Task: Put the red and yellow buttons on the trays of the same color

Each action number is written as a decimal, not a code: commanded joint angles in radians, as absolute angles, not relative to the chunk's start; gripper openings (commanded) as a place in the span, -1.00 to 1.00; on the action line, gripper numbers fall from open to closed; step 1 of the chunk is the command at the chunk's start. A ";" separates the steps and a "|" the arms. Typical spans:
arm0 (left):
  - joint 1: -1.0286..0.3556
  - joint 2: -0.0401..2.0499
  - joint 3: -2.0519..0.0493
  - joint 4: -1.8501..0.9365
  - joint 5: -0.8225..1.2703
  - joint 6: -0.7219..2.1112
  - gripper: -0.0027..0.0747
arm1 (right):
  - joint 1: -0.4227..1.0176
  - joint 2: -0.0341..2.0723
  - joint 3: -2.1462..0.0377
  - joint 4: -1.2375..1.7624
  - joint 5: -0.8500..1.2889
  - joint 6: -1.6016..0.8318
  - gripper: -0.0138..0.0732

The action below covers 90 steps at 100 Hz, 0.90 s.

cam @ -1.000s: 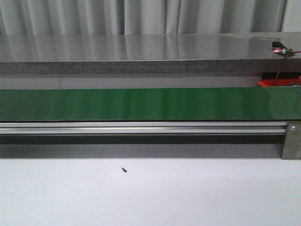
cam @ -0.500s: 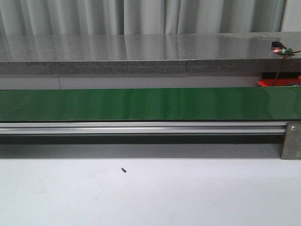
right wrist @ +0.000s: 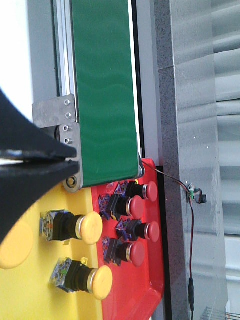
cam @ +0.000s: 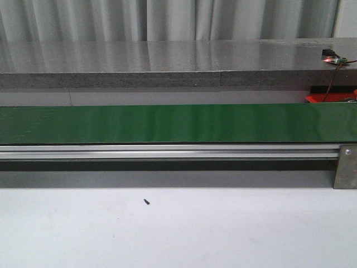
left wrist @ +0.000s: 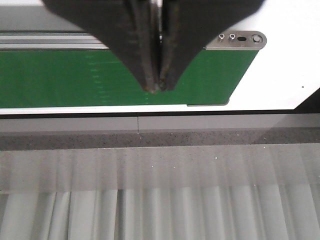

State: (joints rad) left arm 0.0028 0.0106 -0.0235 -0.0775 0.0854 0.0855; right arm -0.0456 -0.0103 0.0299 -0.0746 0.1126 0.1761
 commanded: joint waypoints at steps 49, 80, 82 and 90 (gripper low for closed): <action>0.005 -0.041 0.048 -0.102 0.035 0.086 -0.98 | -0.047 -0.029 0.011 -0.084 0.040 0.175 -0.84; 0.005 -0.039 0.048 -0.102 0.033 0.086 -0.98 | -0.047 -0.029 0.011 -0.084 0.040 0.175 -0.84; 0.005 -0.039 0.048 -0.102 0.033 0.086 -0.98 | -0.047 -0.029 0.011 -0.084 0.040 0.175 -0.84; 0.005 -0.039 0.048 -0.102 0.033 0.086 -0.98 | -0.047 -0.029 0.011 -0.084 0.040 0.175 -0.84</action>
